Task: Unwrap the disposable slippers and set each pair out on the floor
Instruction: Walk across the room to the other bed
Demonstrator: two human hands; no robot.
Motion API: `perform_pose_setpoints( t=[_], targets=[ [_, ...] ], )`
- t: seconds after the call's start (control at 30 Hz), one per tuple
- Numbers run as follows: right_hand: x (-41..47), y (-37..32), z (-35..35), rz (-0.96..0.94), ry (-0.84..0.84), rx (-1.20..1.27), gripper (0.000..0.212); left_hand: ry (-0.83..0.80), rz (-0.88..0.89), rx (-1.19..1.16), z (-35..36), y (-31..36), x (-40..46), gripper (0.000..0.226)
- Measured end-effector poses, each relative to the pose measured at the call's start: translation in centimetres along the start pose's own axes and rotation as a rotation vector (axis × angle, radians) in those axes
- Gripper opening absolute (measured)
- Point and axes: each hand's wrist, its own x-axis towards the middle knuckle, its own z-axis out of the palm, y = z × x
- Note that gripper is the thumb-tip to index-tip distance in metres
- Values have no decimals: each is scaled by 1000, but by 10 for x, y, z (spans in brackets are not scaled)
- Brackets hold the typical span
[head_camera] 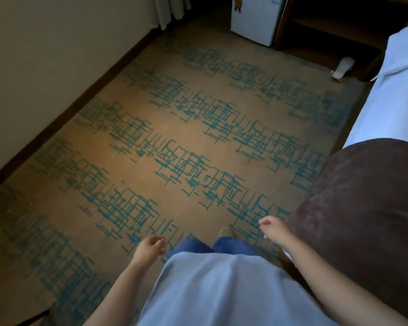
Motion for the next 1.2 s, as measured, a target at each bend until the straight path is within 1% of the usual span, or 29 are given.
perform_pose_setpoints(
  t=[0.13,0.27,0.37,0.5,0.6,0.7,0.83,0.97,1.1,1.2],
  targets=[
    [48,-48,-57,-18,54,22,7,18,-14,-47,4,56,35,21],
    [88,-79,-104,13,89,90,9,-46,-28,-22,10,119,81,20],
    [115,-93,-130,49,100,149,15,-98,-3,14,18,174,126,18],
    [142,-108,-162,139,108,198,24,-162,34,74,21,267,184,15],
    [151,-119,-182,224,114,218,25,-197,70,169,24,340,214,15],
    [166,-135,-209,274,170,271,25,-233,143,210,36,422,243,14],
    [185,-142,-243,360,250,310,25,-249,230,250,66,523,269,19],
    [216,-133,-283,388,226,342,25,-256,279,276,110,599,292,22],
    [265,-121,-353,410,190,362,22,-261,267,279,168,655,306,21],
    [299,-116,-419,390,172,326,24,-284,210,314,209,685,306,20]
  ],
)
